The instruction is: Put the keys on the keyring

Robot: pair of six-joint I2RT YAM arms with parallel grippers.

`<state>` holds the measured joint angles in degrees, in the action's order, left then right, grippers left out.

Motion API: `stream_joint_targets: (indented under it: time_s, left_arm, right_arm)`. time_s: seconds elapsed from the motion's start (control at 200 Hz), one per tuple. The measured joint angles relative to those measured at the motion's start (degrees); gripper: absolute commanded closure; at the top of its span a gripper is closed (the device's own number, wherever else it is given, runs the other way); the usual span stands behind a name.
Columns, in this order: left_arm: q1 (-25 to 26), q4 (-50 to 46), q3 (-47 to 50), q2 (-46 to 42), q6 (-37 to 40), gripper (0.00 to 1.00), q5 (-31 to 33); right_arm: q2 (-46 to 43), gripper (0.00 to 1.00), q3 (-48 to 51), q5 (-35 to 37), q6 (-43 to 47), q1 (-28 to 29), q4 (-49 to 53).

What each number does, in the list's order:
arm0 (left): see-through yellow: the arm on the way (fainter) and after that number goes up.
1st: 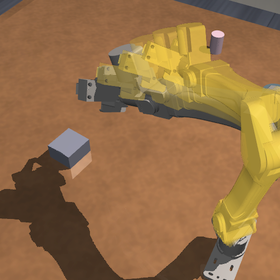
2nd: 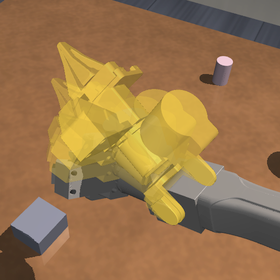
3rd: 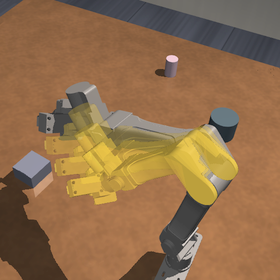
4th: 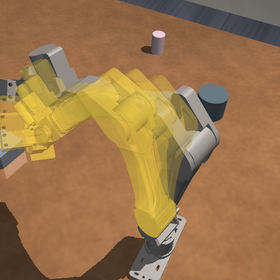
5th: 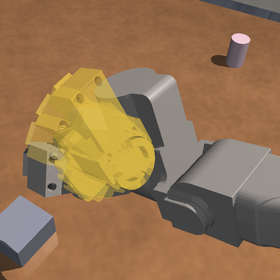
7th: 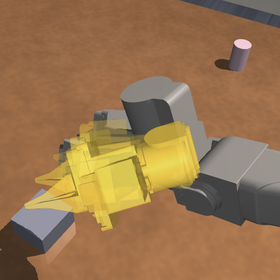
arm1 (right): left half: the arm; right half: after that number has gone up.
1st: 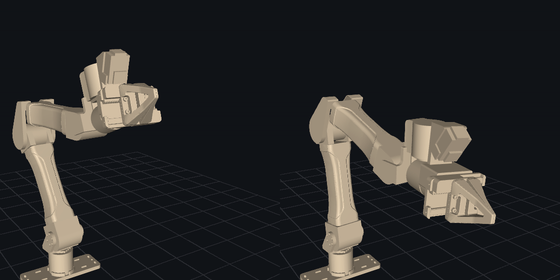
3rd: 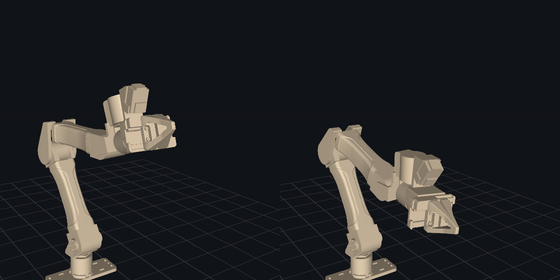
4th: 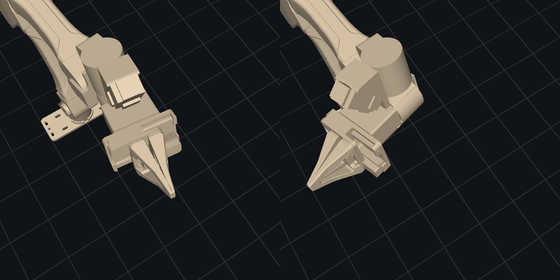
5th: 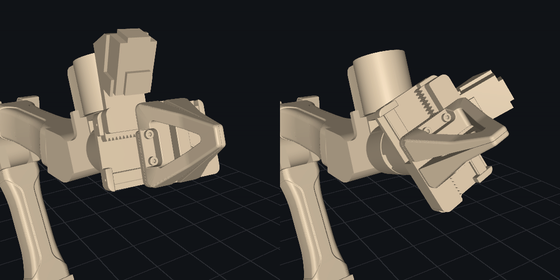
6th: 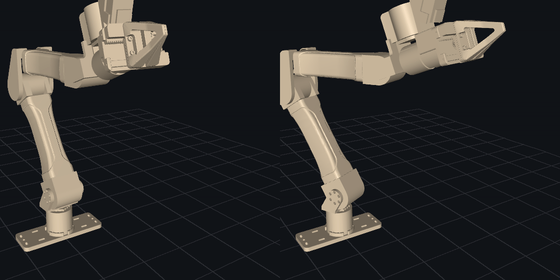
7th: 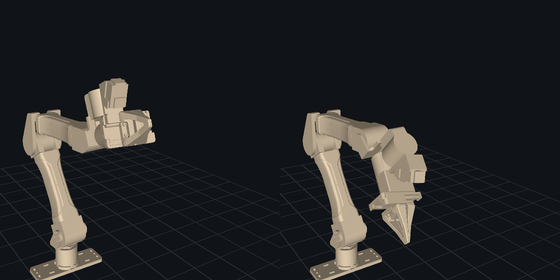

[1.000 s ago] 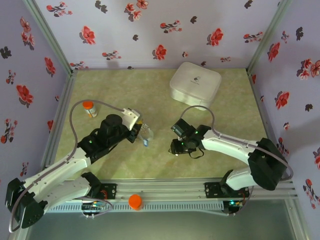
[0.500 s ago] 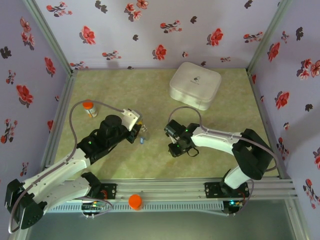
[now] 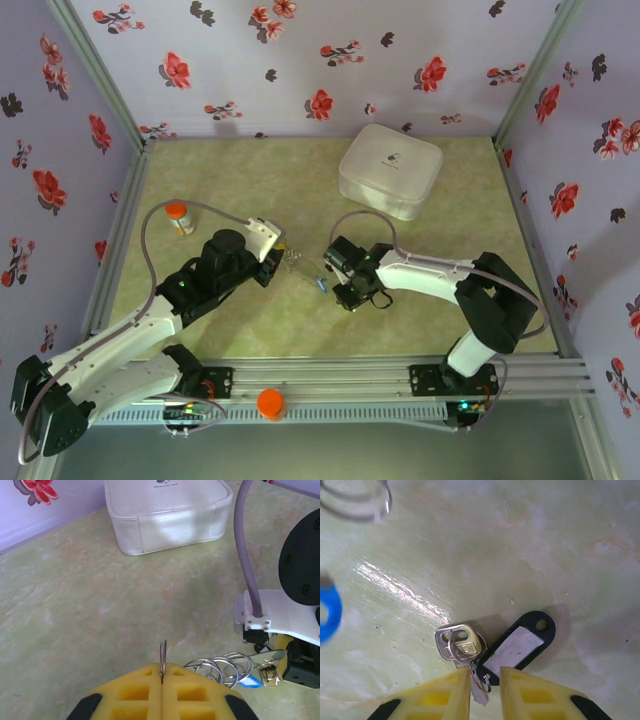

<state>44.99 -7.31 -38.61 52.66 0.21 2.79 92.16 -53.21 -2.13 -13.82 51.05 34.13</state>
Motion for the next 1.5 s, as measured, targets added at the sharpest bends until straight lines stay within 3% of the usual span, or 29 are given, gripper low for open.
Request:
stream_joint_targets:
  time_s: [0.41,0.565,0.995,1.26,1.5]
  left_arm:
    - [0.0,-0.1,0.0,0.2,0.0,1.0,0.0]
    - [0.0,-0.3,0.0,0.2,0.0,1.0,-0.3]
    - [0.1,-1.3,-0.2,0.2,7.4,1.0,-6.8]
    - [0.9,-0.6,0.1,0.3,8.9,1.0,-17.9]
    - [2.2,-1.1,0.0,3.3,11.9,1.0,-21.6]
  right_arm:
    - [0.1,1.0,-0.1,-0.2,1.0,0.0,0.0]
    - [-0.8,1.0,-0.4,-0.2,1.2,0.0,0.1]
    - [-21.9,1.0,-1.0,-0.8,7.4,-0.1,0.4]
    - [-28.1,1.0,-1.0,-9.4,15.5,-0.1,-1.7]
    - [-27.6,1.0,-2.7,-18.3,22.2,0.2,0.4]
